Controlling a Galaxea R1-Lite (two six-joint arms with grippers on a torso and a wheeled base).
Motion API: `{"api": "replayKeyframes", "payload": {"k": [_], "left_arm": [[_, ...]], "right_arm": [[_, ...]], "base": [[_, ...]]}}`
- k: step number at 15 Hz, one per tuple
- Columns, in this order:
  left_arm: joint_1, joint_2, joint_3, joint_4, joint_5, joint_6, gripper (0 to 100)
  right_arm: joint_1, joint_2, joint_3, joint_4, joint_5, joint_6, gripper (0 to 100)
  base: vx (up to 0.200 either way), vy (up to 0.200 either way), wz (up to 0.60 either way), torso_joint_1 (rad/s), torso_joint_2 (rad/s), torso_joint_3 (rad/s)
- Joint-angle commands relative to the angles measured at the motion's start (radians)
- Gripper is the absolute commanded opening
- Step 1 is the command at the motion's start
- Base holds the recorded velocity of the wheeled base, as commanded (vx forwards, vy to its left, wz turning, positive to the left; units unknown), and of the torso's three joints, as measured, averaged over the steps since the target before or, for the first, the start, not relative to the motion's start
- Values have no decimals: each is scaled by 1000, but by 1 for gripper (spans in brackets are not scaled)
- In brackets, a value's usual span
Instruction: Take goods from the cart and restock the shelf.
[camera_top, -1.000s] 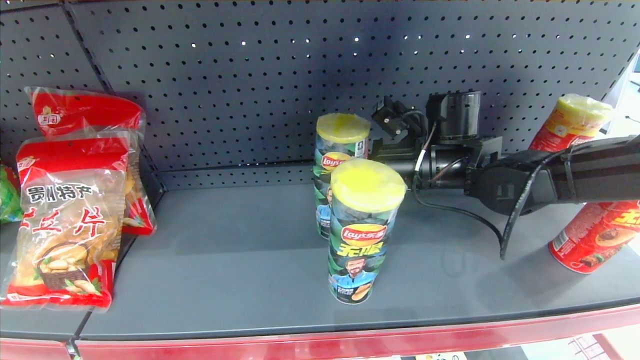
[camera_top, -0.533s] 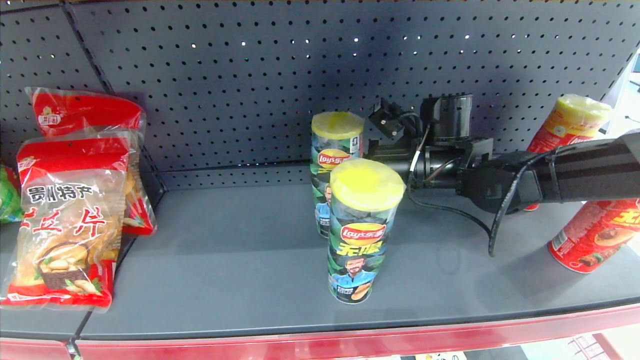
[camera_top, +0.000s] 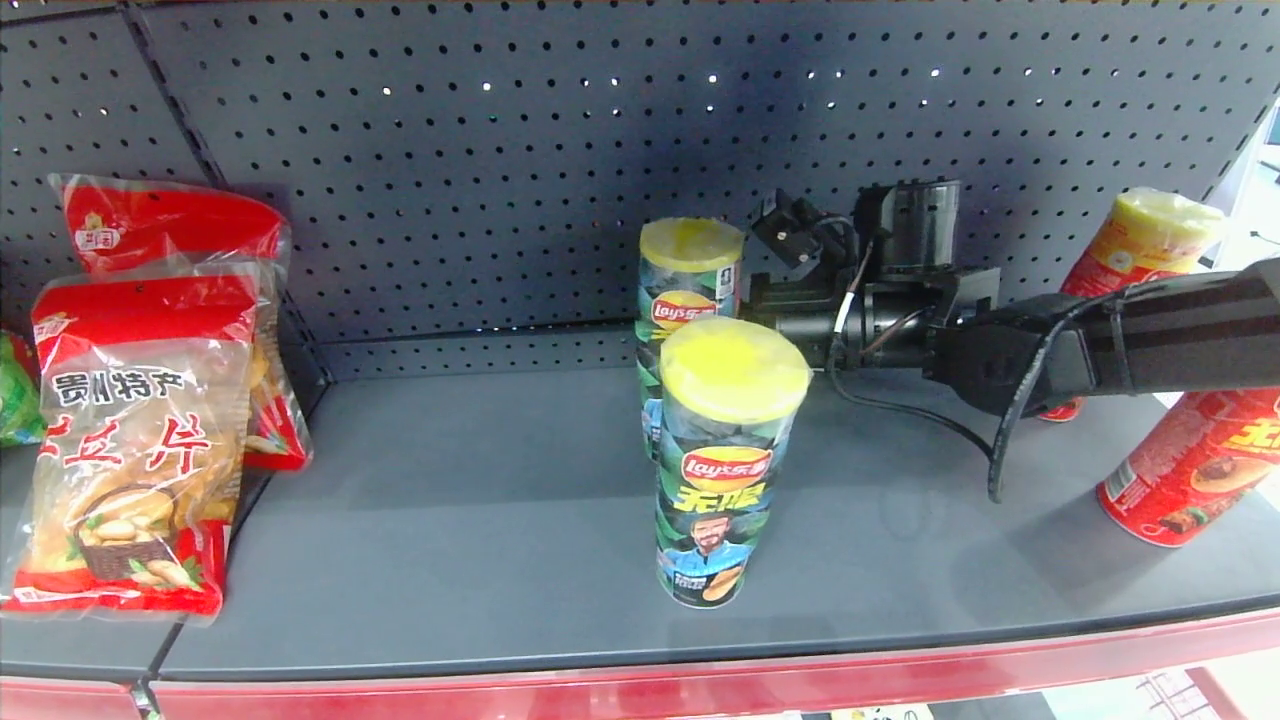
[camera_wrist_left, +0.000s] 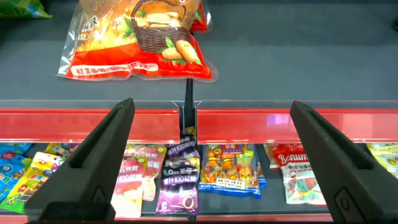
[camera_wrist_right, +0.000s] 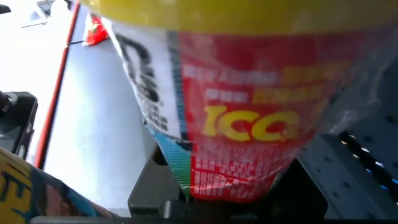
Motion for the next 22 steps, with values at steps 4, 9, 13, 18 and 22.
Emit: {"api": "replayKeyframes", "payload": {"k": [4,9,13,18,22], "left_arm": [[0,1,1,0,0,-1,100],[0,1,1,0,0,1,100],[0,1,-1,0,0,-1,100],[0,1,-1,0,0,-1,100],[0,1,-1,0,2,1,100]], "right_arm": [[-7,-4,-19,-5,15,-1,0],[-14,17,-23,-6,19,-7,0],[-14,29,-22,-8,19,-8,0],[-12,20,4,-25,20,-10,100],[-7,-15,47,-25,26,-8,100]], "base": [[0,0,0,0,0,0],[0,0,0,0,0,0],[0,0,0,0,0,0],[0,0,0,0,0,0],[0,0,0,0,0,0]]}}
